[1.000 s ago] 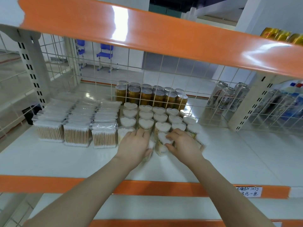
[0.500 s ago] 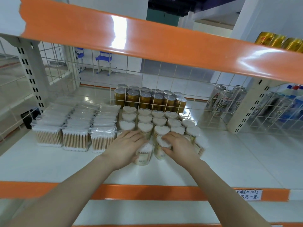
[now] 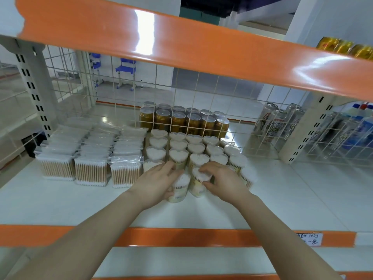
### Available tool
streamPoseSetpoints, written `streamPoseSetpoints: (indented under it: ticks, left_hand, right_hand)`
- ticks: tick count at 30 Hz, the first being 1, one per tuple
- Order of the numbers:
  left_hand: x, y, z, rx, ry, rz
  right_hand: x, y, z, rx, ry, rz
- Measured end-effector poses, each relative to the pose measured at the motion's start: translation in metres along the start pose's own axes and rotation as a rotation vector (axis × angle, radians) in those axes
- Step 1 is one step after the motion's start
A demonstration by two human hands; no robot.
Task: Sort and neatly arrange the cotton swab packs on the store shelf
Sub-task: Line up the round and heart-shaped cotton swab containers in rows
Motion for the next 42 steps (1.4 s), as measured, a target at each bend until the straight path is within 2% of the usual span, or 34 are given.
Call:
streamPoseSetpoints:
  ticks: [11,16,34,42]
  left_hand:
    - [-0.006,-0.008,-0.01,-0.147,-0.071,0.18]
    - [-0.004,-0.011,-0.011,-0.194,-0.027,0.225]
    - [-0.003,-0.015,-0.009,-0.204,-0.053,0.175]
    - [0.002,0.004,-0.003,-0.167,-0.068,0.249]
  right_hand:
    - [0.0,0.002,-0.01,-0.069,0.035,-0.002]
    - [0.001,0.0,-0.011,-0.083,0.059,0.014]
    - [0.0,-0.005,-0.012,-0.101,0.059,-0.008]
    - [-0.002,0.001,-0.008,-0.078,0.029,-0.056]
Point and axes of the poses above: each hand's wrist, its own y-axis away from the middle knuckle, its own z-axis out of the back of the hand, x = y × z, the point moved 5 cm from there along -y, towards the middle knuckle, and after that the axes turned 3 degrees about x, right-handed, at the moved point
